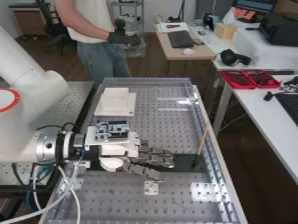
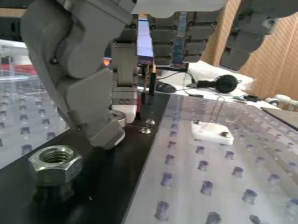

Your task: Grab the bearing and place it in the white container

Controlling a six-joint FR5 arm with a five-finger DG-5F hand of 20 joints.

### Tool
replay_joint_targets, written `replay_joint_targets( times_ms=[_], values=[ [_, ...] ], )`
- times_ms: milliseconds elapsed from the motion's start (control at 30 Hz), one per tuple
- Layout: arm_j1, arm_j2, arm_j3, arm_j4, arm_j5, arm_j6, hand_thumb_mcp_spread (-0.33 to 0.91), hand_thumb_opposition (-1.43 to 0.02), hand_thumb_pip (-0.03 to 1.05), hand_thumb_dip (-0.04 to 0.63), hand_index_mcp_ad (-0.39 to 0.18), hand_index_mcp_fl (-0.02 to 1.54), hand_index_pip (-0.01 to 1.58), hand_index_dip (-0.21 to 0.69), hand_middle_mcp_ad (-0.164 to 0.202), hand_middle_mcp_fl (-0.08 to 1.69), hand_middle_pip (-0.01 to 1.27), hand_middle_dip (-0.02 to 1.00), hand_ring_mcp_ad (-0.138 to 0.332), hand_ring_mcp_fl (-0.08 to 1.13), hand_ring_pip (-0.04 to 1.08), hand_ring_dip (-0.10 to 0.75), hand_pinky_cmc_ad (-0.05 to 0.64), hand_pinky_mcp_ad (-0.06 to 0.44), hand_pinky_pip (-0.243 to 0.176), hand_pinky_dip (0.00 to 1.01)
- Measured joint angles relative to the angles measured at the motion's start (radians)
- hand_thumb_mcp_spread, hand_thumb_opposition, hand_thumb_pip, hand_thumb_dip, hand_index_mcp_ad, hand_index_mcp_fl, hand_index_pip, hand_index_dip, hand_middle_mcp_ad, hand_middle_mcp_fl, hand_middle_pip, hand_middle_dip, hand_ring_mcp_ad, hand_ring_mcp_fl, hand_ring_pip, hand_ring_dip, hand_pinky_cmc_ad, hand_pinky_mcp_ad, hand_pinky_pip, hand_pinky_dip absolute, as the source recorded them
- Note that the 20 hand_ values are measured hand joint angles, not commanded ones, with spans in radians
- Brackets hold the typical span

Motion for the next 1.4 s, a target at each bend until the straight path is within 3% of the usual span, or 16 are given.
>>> replay_joint_targets(
  times_ms=[333,433,867,1200,1400],
  values=[
    [-0.001,-0.003,0.010,-0.012,0.000,0.001,0.46,-0.91,0.64,0.333,-0.105,0.20,1.44,0.164,0.080,0.01,0.13,0.19,0.117,0.00,0.10,0.082,0.328,0.281,-0.059,0.18],
    [-0.001,0.005,0.012,-0.014,-0.003,0.008,0.47,-0.96,0.57,0.319,-0.108,0.31,1.44,0.164,0.080,0.01,0.13,0.19,0.115,0.00,0.10,0.082,0.328,0.281,-0.058,0.18],
    [-0.003,0.062,0.016,-0.042,-0.023,0.034,0.47,-0.97,0.57,0.300,-0.108,0.32,1.44,0.164,0.080,0.01,0.13,0.19,0.115,0.00,0.10,0.082,0.328,0.279,-0.042,0.18],
    [0.008,0.147,-0.022,-0.062,-0.026,0.033,0.47,-0.97,0.57,0.300,-0.108,0.32,1.44,0.164,0.080,0.01,0.14,0.19,0.113,0.00,0.10,0.082,0.328,0.281,-0.042,0.18],
    [0.048,0.236,-0.095,-0.062,0.024,0.034,0.47,-0.97,0.57,0.300,-0.108,0.32,1.44,0.164,0.080,0.01,0.14,0.19,0.113,0.00,0.10,0.082,0.328,0.279,-0.042,0.18]
  ],
)
